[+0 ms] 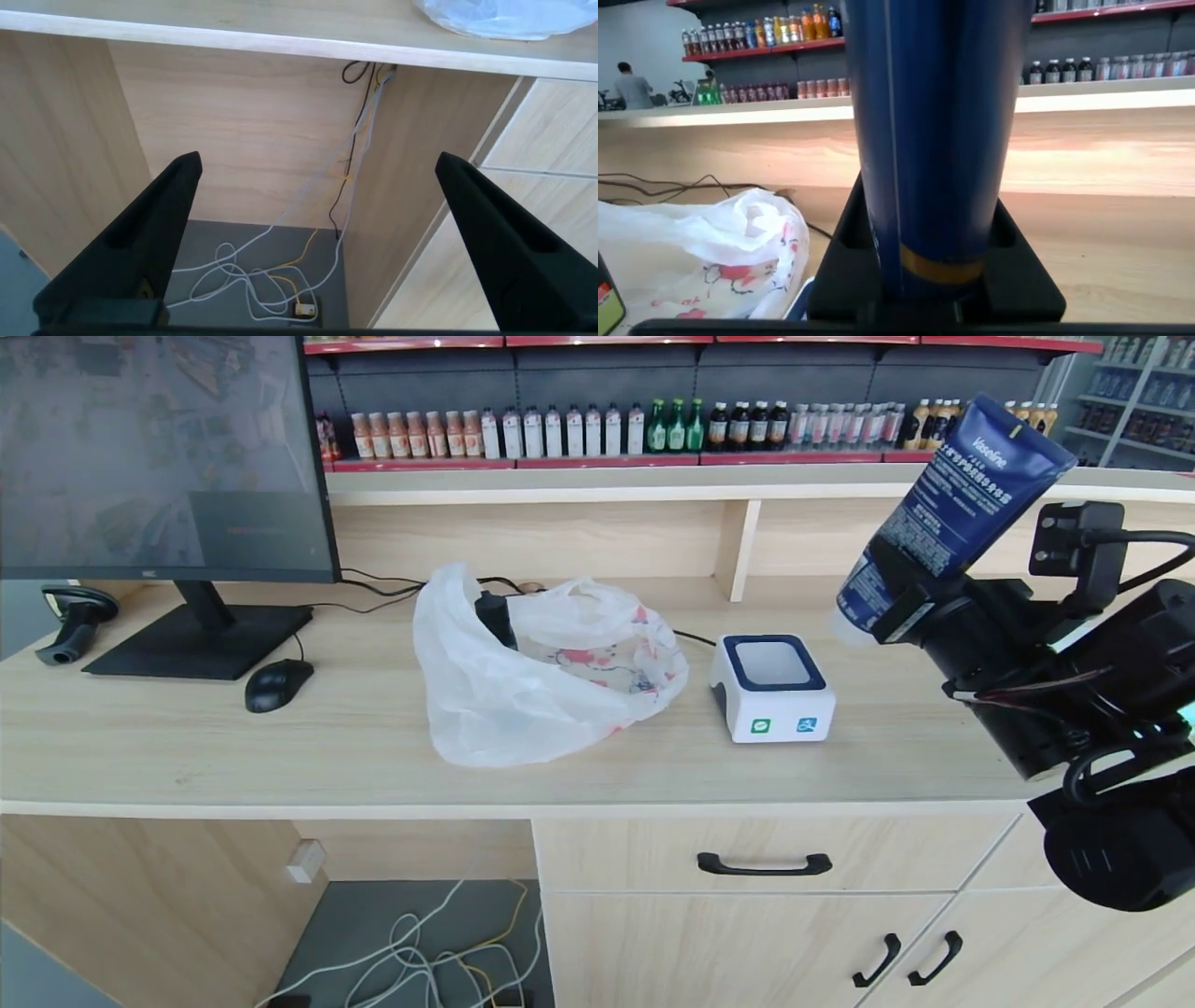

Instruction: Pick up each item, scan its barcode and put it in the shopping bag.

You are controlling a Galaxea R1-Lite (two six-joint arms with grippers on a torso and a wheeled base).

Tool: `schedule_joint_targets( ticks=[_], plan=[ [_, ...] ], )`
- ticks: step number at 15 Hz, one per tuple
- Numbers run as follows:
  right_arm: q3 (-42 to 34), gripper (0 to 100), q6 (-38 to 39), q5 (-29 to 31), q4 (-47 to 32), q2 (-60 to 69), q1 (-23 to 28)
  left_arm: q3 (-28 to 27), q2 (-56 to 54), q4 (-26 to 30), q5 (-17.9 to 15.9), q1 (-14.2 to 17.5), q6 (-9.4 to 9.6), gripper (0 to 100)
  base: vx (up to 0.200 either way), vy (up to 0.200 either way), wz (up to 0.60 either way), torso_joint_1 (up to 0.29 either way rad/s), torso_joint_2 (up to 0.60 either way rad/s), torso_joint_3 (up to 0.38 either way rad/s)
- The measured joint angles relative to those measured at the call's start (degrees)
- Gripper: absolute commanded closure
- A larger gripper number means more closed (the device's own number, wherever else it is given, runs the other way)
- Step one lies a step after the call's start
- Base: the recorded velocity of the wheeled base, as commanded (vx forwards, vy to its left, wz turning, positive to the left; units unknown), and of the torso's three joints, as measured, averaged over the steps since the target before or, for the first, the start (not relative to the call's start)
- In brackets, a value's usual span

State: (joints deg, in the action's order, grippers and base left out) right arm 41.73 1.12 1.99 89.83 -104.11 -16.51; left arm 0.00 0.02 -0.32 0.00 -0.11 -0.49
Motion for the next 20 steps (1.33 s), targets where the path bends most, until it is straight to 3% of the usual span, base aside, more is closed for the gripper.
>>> schedule_joint_targets(
  ticks=[5,10,14,20],
  plan=[
    [-0.2,100,0.0,0.0,0.0,-0.4,-0.2,0.0,0.0,0.0,0.0,0.0,0.02,0,0.0,0.2,0.0,0.002,0.0,0.001],
    [-0.1,100,0.0,0.0,0.0,-0.4,-0.1,0.0,0.0,-0.1,0.0,0.1,0.16,0,0.0,0.0,0.0,0.0,0.0,0.0],
    [-0.1,100,0.0,0.1,0.2,-0.1,-0.7,0.0,0.0,0.0,0.0,0.0,0.17,0,0.0,0.0,0.6,0.005,0.0,0.005],
    [2.1,100,-0.1,0.0,0.3,0.4,-7.4,0.0,0.0,0.0,0.0,0.0,0.24,0,0.0,0.0,0.0,0.0,0.0,0.0]
  ],
)
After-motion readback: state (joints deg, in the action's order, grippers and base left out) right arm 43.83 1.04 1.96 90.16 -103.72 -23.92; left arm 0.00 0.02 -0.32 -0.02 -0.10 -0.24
